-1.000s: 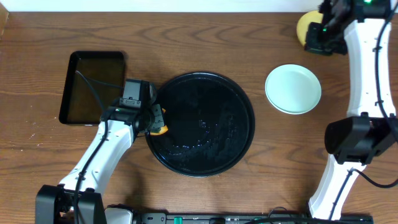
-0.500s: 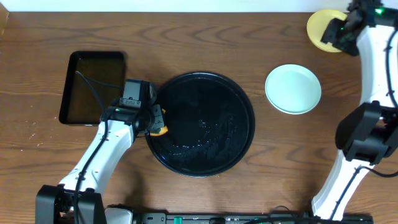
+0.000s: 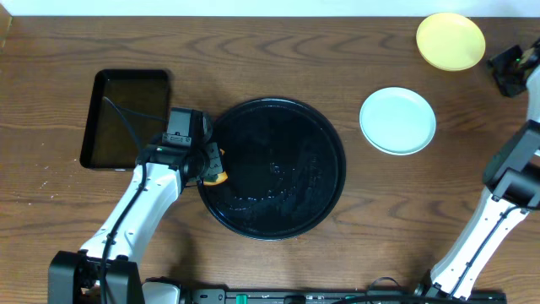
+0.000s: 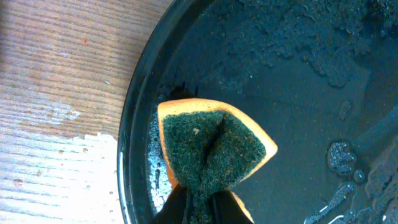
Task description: Clean dirty plates on tray and stack at the side
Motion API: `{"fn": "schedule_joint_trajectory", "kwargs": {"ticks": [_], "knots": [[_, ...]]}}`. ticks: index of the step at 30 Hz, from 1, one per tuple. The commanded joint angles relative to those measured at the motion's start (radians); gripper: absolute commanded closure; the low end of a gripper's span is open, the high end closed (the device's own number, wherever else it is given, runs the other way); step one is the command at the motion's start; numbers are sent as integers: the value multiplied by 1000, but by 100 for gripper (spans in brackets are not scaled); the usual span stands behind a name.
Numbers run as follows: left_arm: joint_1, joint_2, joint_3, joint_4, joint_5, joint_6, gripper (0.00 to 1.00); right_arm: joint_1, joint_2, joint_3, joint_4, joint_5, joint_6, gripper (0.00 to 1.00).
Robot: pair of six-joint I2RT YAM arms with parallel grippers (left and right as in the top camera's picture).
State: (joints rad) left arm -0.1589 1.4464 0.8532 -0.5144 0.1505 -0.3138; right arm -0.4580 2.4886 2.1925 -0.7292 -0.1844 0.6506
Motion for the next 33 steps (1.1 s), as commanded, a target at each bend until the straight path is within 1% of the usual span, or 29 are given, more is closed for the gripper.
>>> {"fn": "schedule_joint_trajectory", "kwargs": {"ticks": [1,4,6,10,15,19,23,27,28,29,33], "knots": [[5,2,14,-1,-12,2,92,58,58,17,82,-31,55,49],[5,2,14,-1,-12,-2,92,88,77,17,136,-2,64,49],[5,2,14,-2,-11,-6,91,104,82,17,140,58,98,49],[5,2,14,-2,-11,-5,92,126,82,17,148,121,101,49],[5,2,14,-1,-12,-5,92,135,83,16,73,238,166,51],[5,2,14,-1,-12,-5,92,135,83,16,53,286,169,50],[5,2,14,-1,-12,-6,92,135,86,16,7,307,179,61],[5,2,14,-1,-11,-6,92,132,86,16,-100,300,176,73],[5,2,14,-1,-12,-6,92,130,86,16,-122,294,167,74],[5,2,14,-1,-11,-5,92,128,86,16,-151,284,151,78],[5,2,14,-1,-11,-6,92,121,86,16,-300,280,129,90]]}}
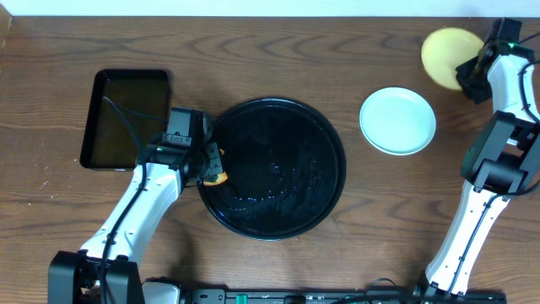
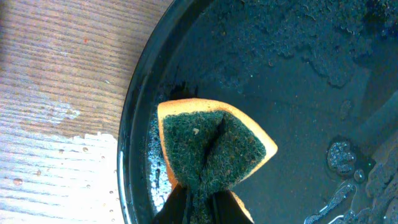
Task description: Clean dirty plates on tray and stack at the side
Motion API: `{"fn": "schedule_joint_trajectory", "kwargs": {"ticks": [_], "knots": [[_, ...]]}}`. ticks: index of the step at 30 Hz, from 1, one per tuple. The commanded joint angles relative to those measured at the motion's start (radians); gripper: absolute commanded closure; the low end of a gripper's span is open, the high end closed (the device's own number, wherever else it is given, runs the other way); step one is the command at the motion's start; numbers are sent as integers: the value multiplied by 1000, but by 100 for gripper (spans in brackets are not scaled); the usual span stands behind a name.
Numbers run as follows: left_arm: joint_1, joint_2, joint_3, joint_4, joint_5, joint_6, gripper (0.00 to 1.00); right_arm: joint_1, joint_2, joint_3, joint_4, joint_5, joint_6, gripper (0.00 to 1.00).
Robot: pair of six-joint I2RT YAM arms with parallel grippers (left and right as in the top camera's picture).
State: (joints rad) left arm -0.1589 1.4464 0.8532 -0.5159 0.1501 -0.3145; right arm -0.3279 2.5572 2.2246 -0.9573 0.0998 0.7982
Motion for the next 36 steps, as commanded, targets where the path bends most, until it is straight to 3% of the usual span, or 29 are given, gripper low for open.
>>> {"fn": "schedule_joint_trajectory", "kwargs": {"ticks": [1,2,10,18,27,36], "knots": [[5,2,14,0,-11,-5,92,-11,18,-16,-114,-3,-24,93],[5,2,14,0,-11,-5,92,-14,18,-16,-158,-4,-39,99],[5,2,14,0,-11,-5,92,-29,8,-16,-258,-126,-269,99],[5,2,14,0,-11,-5,91,-69,-73,-16,-252,-158,-320,99],[5,2,14,1,-11,-5,92,-94,-211,-16,-245,-372,-551,99],[5,2,14,1,-11,-5,92,-62,-249,-16,-404,-554,-827,99]]}}
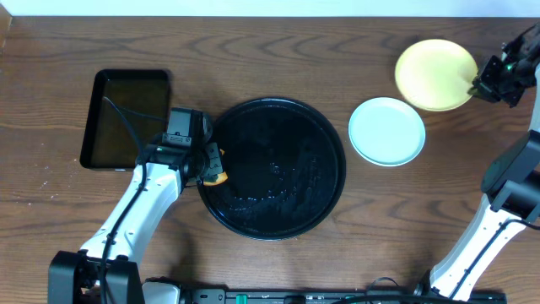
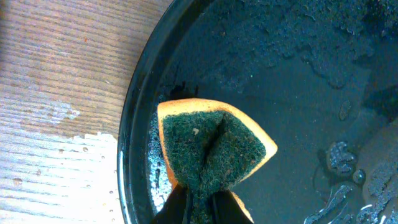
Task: Clean dirty plates on tray and stack at the side
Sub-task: 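Lower the yellow plate onto the light-blue plates and open the right gripper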
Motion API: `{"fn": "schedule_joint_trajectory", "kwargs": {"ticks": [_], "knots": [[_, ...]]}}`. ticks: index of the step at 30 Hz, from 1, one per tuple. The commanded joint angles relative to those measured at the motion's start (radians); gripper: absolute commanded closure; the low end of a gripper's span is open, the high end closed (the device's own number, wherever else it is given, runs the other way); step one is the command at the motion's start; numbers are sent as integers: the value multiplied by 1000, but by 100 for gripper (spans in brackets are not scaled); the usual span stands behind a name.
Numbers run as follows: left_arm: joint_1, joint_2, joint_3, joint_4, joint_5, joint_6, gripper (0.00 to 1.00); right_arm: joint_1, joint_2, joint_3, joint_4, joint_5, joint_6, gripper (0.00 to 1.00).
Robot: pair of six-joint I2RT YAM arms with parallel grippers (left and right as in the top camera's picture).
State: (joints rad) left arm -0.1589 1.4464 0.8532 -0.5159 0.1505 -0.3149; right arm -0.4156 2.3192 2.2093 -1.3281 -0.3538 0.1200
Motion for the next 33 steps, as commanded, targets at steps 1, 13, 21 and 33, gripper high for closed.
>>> {"fn": "schedule_joint_trajectory", "kwargs": {"ticks": [1,13,21,33], "knots": [[5,2,14,1,-11,-4,92,34,-11,-1,-67,-99,-188,99],[5,2,14,0,-11,-4,92,121,-11,-125,-101,19,-245,99],[5,2,14,0,-11,-4,92,145,-11,-236,-47,39,-222,99],[5,2,14,1,-11,-4,92,149,-12,-231,-108,39,-172,44]]}}
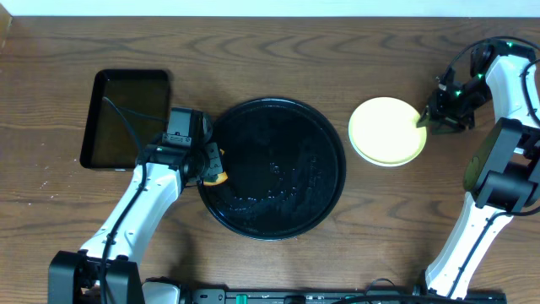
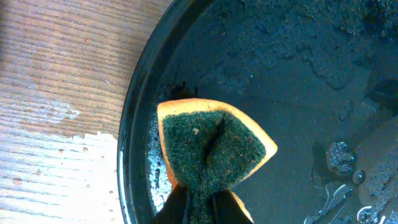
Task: Clean dirty plates on tray and stack at the side
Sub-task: 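Lower the yellow plate onto the light-blue plates and open the right gripper, then place the sponge with the left gripper into the black rectangular tray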
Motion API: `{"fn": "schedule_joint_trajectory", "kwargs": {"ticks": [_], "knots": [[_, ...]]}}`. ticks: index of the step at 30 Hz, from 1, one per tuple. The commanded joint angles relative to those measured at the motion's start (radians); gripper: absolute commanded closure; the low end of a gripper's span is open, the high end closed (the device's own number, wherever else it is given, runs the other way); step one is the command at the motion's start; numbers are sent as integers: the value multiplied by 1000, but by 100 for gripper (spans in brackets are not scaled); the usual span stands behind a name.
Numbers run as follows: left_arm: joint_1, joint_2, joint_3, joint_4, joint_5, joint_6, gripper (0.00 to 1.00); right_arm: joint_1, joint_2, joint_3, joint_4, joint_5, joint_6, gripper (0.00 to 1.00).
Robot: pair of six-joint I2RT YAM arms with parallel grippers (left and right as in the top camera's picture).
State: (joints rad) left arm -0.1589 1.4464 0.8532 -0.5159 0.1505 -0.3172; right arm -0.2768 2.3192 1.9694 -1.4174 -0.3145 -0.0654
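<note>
A yellow plate (image 1: 384, 127) lies on top of a pale plate, of which only a thin rim (image 1: 386, 163) shows, right of the round black tray (image 1: 337, 194). My right gripper (image 1: 429, 118) is at the yellow plate's right edge, shut on it. My left gripper (image 1: 211, 166) rests at the round tray's left rim (image 2: 127, 155), shut on a folded orange sponge (image 2: 211, 149) with a green scouring face. The sponge (image 1: 218, 173) sits on the wet, soapy tray floor.
A rectangular black tray (image 1: 126, 118) stands at the left, beside my left arm. Water is spilled on the wooden table (image 2: 68, 168) just outside the round tray's rim. My right arm reaches in from the right edge.
The yellow plate has moved from the table behind the pale plate onto the pale plate. My right gripper has moved down and left with it. The left gripper and sponge have not moved.
The yellow plate first lay at the far right corner with my right gripper beside it. Then the gripper was at its edge. Then the plate was further left, and the pale plate had shifted slightly left. Now the yellow plate is stacked on the pale one.
</note>
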Motion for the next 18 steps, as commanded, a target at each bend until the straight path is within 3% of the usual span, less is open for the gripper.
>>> {"fn": "schedule_joint_trajectory", "kwargs": {"ticks": [1,8,14,17,18], "knots": [[5,2,14,1,-11,-2,92,11,-13,14,-29,0,13,43],[5,2,14,12,-12,-2,92,59,-93,32,-72,-69,12,45],[6,2,15,113,-16,3,92,176,-235,32,-32,-94,13,43],[18,-1,15,173,-88,10,92,251,-281,32,-8,-74,13,32],[27,-3,15,188,-136,10,92,273,-287,32,-4,-66,14,18]]}}
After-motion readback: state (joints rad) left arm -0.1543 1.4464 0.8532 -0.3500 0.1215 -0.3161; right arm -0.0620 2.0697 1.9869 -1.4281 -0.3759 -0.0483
